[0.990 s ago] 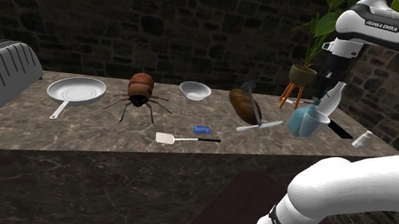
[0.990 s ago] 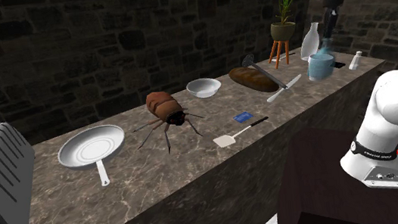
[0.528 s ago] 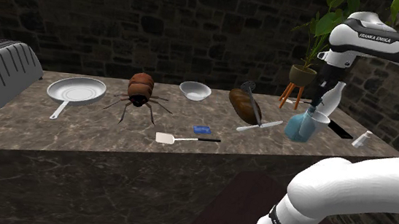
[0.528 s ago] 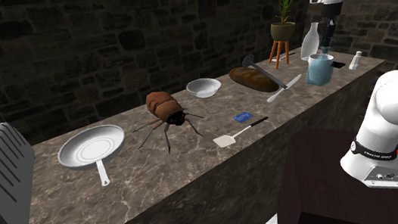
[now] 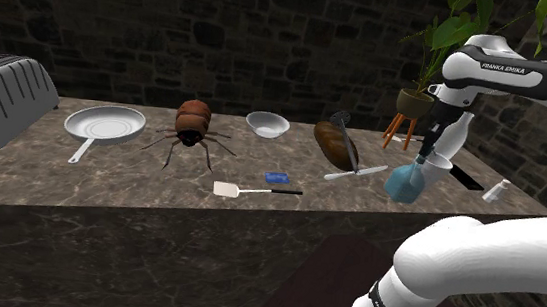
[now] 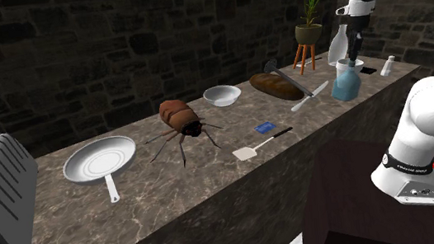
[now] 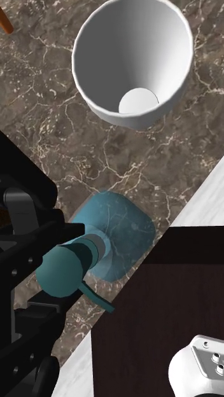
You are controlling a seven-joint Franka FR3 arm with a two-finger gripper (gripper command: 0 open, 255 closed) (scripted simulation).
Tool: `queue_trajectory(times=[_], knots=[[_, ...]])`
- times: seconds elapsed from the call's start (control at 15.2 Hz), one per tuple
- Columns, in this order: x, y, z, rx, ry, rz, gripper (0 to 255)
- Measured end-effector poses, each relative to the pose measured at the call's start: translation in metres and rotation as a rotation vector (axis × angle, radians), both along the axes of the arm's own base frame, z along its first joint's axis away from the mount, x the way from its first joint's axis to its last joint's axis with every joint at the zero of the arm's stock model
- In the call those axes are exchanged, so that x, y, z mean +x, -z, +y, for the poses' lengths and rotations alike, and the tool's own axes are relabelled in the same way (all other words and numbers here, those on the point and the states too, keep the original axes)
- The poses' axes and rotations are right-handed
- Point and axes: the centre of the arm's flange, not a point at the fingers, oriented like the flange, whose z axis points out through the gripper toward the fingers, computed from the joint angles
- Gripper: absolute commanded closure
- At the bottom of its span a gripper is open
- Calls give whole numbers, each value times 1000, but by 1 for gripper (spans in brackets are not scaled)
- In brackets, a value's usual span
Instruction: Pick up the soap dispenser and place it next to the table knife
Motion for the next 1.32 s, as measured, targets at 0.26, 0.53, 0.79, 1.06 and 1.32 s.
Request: queue_trajectory(times=[0.26, 0.53, 0.79, 1.06, 1.32], knots=[[1, 4, -1, 0, 0, 0, 255], [1, 4, -1, 0, 0, 0, 0], [1, 4, -1, -1, 0, 0, 0], [3, -24, -2, -2, 0, -1, 0], [4, -44, -2, -1, 0, -1, 0]])
